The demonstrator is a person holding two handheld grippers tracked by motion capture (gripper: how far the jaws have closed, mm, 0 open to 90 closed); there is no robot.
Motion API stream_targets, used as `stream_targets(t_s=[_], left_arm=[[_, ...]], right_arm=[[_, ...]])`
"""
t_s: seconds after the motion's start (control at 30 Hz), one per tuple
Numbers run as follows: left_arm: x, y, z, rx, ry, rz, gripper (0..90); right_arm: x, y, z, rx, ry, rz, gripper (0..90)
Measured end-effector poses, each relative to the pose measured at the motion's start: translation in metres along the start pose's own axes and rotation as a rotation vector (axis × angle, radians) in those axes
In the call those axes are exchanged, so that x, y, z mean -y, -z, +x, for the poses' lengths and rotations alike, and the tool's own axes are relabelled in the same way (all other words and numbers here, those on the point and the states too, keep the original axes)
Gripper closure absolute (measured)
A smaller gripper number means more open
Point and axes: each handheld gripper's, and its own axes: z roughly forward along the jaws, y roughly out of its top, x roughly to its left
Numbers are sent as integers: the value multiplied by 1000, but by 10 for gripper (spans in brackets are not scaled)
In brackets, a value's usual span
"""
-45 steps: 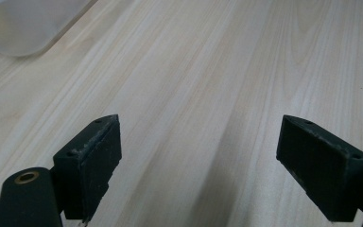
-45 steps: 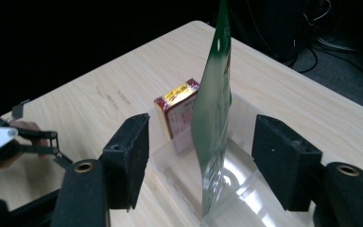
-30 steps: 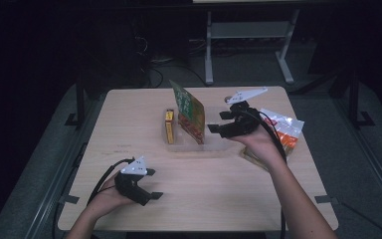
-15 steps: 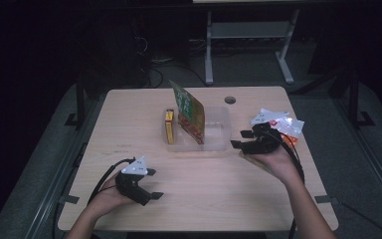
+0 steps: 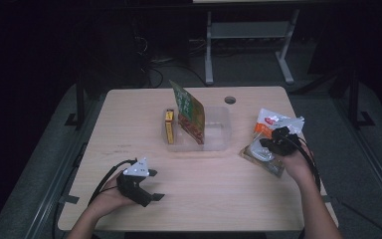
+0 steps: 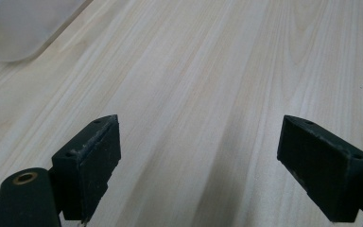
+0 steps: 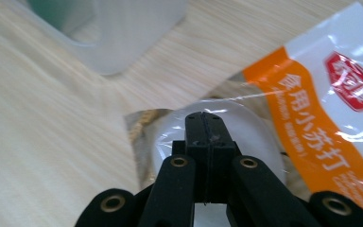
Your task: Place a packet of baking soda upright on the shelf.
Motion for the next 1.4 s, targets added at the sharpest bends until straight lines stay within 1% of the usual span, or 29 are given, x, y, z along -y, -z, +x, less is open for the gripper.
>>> stream_targets(t_s=[0.07, 0.1, 0.17, 0.23, 0.3, 0.33, 0.4, 0.47, 0.5, 0.53, 0.6, 0.63, 0.67, 0.73, 0.8, 0.87, 0.9, 0.93, 0.97, 1.03, 1.07, 1.1, 1.13, 1.17, 1.2, 1.23, 1.27, 1.37, 1.4], left_arm=[[0, 0, -1, -4, 1, 2, 137], [1, 0, -1, -2, -1, 4, 137], [1, 1, -1, -5, -4, 10, 137], [2, 1, -1, -6, -3, 13, 137], [2, 0, -1, -5, -1, 13, 137], [2, 0, -1, -5, -1, 13, 137], [2, 0, -1, -4, -1, 12, 137], [2, -1, -1, -2, -6, 17, 137], [2, -1, -1, -2, -9, 22, 137], [3, -1, -2, 0, -1, 13, 137], [2, -1, -2, -1, -12, 18, 137], [2, -1, -2, -2, -10, 15, 137], [2, -1, -3, 0, 2, 8, 137], [2, -2, -4, 4, 2, 10, 137], [2, -2, -4, 5, 0, 11, 137], [2, -2, -4, 7, -1, 9, 137], [2, -2, -4, 7, -2, 11, 137], [2, -2, -4, 7, -5, 14, 137], [2, -2, -3, 7, -5, 15, 137], [2, -2, -3, 6, -12, 21, 137], [2, -2, -3, 6, -12, 21, 137], [2, -2, -3, 6, -11, 21, 137], [2, -2, -3, 5, -8, 19, 137], [2, -1, -3, 4, -8, 18, 137], [2, -1, -3, 4, -8, 18, 137], [2, -1, -3, 4, -11, 19, 137], [2, -1, -4, 5, -3, 12, 137], [2, -1, -4, 2, 0, 4, 137], [2, -1, -4, 3, -2, 7, 137]], right_arm=[[2, -3, -3, 31, 0, 16, 898], [3, -5, -6, 43, 7, 20, 898], [6, -9, -11, 49, -7, 33, 898], [9, -14, -13, 56, 3, 53, 898], [11, -20, -14, 71, 20, 89, 898], [12, -22, -15, 67, 26, 86, 898], [13, -22, -16, 55, 6, 90, 899], [13, -22, -16, 34, 1, 103, 899], [13, -23, -14, 31, 8, 107, 899], [13, -22, -12, 29, 8, 111, 899], [13, -22, -8, 31, 17, 118, 899], [13, -22, -6, 31, 29, 118, 899], [12, -22, -5, 27, 35, 126, 899], [12, -21, -2, 12, 44, 129, 899], [11, -20, 0, 32, 83, 132, 898], [11, -17, -2, 125, 125, 138, 898], [11, -16, -5, 160, 134, 144, 898], [11, -14, -9, 182, 132, 136, 898], [12, -13, -14, 181, 103, 135, 898], [14, -13, -19, 179, 88, 135, 899], [15, -15, -19, 170, 80, 146, 899], [16, -16, -19, 163, 94, 163, 900], [17, -18, -19, 155, 97, 185, 900], [17, -19, -18, 156, 107, 201, 900], [17, -19, -17, 152, 108, 203, 900], [18, -17, -17, 130, 101, 201, 900], [18, -15, -17, 104, 101, 204, 900], [21, -11, -13, 53, 101, 218, 900], [21, -10, -11, 32, 93, 221, 900]])
